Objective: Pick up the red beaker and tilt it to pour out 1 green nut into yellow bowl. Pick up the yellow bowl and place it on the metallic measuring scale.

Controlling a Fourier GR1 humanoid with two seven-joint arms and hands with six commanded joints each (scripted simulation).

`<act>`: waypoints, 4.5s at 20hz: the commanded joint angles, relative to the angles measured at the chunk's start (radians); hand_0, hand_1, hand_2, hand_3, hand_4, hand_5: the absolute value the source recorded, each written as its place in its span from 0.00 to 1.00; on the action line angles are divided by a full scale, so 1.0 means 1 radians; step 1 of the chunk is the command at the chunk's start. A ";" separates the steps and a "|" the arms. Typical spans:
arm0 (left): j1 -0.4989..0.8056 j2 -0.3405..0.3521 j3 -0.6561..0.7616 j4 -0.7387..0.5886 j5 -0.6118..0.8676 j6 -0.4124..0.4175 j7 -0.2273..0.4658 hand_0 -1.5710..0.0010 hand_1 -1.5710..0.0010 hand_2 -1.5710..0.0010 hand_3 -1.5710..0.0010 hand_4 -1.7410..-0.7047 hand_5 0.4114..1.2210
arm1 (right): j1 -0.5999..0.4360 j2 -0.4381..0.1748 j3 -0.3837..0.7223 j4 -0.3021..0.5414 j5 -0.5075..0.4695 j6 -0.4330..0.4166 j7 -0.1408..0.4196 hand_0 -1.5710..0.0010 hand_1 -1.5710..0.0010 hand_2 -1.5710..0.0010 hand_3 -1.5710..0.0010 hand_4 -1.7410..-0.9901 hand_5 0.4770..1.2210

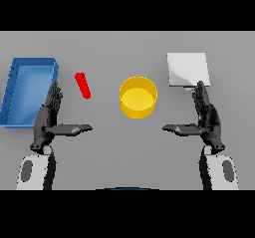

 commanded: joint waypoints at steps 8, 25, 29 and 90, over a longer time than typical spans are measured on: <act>0.046 0.050 -0.026 -0.036 -0.063 -0.008 -0.059 1.00 1.00 1.00 1.00 0.62 0.26 | 0.062 -0.053 0.077 -0.059 0.168 -0.031 -0.142 1.00 1.00 1.00 1.00 0.82 0.25; -0.227 0.049 -0.014 0.277 -0.178 0.064 -0.073 1.00 1.00 1.00 1.00 0.57 0.27 | 0.088 -0.058 0.101 -0.111 0.193 -0.021 -0.107 1.00 1.00 1.00 1.00 0.70 0.25; -0.308 0.043 0.020 0.400 -0.163 0.069 -0.116 1.00 1.00 1.00 1.00 0.55 0.28 | 0.076 -0.058 0.097 -0.108 0.198 -0.031 -0.117 1.00 1.00 1.00 1.00 0.68 0.25; -1.098 0.226 -0.767 0.814 -1.053 -0.260 -0.045 0.00 0.00 0.00 0.00 0.05 1.00 | 0.093 -0.063 0.128 -0.111 0.252 -0.031 -0.140 1.00 1.00 1.00 1.00 0.90 0.28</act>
